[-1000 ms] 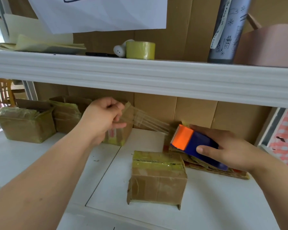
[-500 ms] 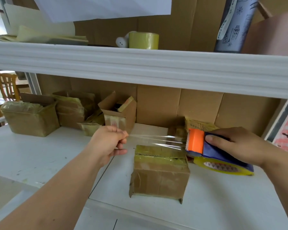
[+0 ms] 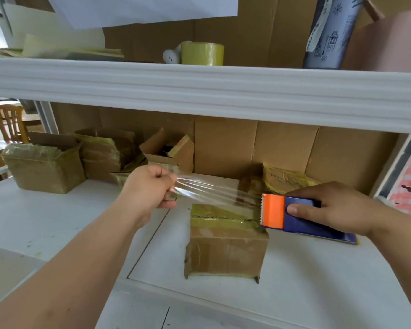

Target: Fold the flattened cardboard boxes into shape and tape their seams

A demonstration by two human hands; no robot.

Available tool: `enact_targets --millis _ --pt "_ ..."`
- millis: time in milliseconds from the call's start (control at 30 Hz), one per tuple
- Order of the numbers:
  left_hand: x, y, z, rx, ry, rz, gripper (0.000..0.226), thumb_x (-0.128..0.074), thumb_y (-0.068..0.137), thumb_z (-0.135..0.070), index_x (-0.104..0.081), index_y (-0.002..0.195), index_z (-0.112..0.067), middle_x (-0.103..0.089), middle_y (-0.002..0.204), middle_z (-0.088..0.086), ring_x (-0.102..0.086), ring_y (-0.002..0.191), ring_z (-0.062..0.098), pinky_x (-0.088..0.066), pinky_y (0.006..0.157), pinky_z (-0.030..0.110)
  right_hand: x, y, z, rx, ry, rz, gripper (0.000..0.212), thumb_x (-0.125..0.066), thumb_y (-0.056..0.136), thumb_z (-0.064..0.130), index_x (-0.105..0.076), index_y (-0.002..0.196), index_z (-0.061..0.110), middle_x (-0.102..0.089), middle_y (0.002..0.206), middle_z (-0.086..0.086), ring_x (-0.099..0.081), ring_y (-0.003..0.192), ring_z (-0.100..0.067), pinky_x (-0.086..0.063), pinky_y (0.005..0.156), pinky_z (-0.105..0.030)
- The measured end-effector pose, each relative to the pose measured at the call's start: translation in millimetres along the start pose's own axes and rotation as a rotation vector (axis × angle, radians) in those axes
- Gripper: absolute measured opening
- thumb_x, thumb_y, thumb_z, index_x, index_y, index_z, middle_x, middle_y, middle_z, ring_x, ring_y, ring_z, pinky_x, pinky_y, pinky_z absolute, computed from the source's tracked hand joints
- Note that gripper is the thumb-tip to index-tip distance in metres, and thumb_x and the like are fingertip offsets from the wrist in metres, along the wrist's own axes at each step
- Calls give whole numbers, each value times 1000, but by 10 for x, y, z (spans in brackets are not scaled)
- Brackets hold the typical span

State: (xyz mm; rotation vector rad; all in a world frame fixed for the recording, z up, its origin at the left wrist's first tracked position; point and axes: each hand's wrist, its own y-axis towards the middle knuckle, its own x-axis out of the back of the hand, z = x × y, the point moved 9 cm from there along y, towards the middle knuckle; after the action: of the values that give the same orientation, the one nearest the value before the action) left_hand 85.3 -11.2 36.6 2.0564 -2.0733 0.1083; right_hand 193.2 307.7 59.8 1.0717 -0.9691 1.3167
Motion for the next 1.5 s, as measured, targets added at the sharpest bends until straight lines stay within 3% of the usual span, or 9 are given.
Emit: enact_targets --millis 167,267,433,533,700,833,967,1333,1500 --pt "55 -106 215 80 -30 9 14 -58 99 -11 -68 91 -5 -56 71 8 -53 61 15 -61 63 34 55 -36 -110 -29 19 -6 16 -47 84 69 -62 83 64 -67 88 32 -60 86 4 -50 81 -24" --pt "53 -131 330 135 -64 15 12 -58 98 -8 -68 93 -3 -58 70 9 -52 56 13 -61 65 36 53 5 -198 -69 -35 5 26 -48 86 68 -67 86 51 -70 88 21 -61 85 -2 -50 79 -27" --pt "-24 -164 549 232 -103 28 9 -59 96 -5 -67 93 0 -60 68 9 -49 51 13 -61 65 37 -10 118 -238 -94 -100 78 21 -48 87 69 -64 93 56 -66 95 22 -58 89 -2 -45 78 -24" --pt "-67 -174 644 261 -102 33 8 -61 94 -3 -67 94 3 -61 68 10 -48 50 14 -62 67 37 -7 168 -276 -118 -117 108 34 -49 85 71 -64 111 54 -65 101 23 -58 94 -4 -47 85 -28" --pt "-64 -167 763 310 -116 5 8 -66 90 -3 -67 92 4 -63 63 10 -48 47 15 -61 65 36 -50 260 -321 -150 -124 143 49 -48 82 75 -65 119 48 -65 104 19 -58 96 -7 -49 89 -32" --pt "-108 -224 908 389 -106 19 10 -68 88 -4 -68 90 6 -64 59 9 -47 45 15 -60 62 34 -123 296 -347 -161 -104 155 52 -47 81 75 -68 117 43 -65 100 18 -58 93 -6 -49 86 -31" --pt "-229 -320 1045 477 -107 70 13 -70 90 -8 -69 91 5 -67 59 9 -48 44 14 -58 56 31 -185 299 -345 -153 -50 173 71 -37 63 83 -71 107 39 -67 97 15 -59 89 -7 -46 78 -26" --pt "-480 -390 1158 554 196 232 29 -63 95 -32 -62 103 -4 -59 62 10 -48 49 17 -61 65 38 -317 238 -448 -138 124 123 59 -44 65 80 -71 78 30 -71 78 4 -65 76 -13 -47 71 -31" --pt "-499 -210 931 328 344 164 24 -54 96 -14 -56 118 -21 -67 93 7 -58 69 20 -56 72 35 -363 230 -438 -141 152 105 41 -55 82 71 -71 77 33 -71 79 6 -65 79 -14 -49 75 -34"
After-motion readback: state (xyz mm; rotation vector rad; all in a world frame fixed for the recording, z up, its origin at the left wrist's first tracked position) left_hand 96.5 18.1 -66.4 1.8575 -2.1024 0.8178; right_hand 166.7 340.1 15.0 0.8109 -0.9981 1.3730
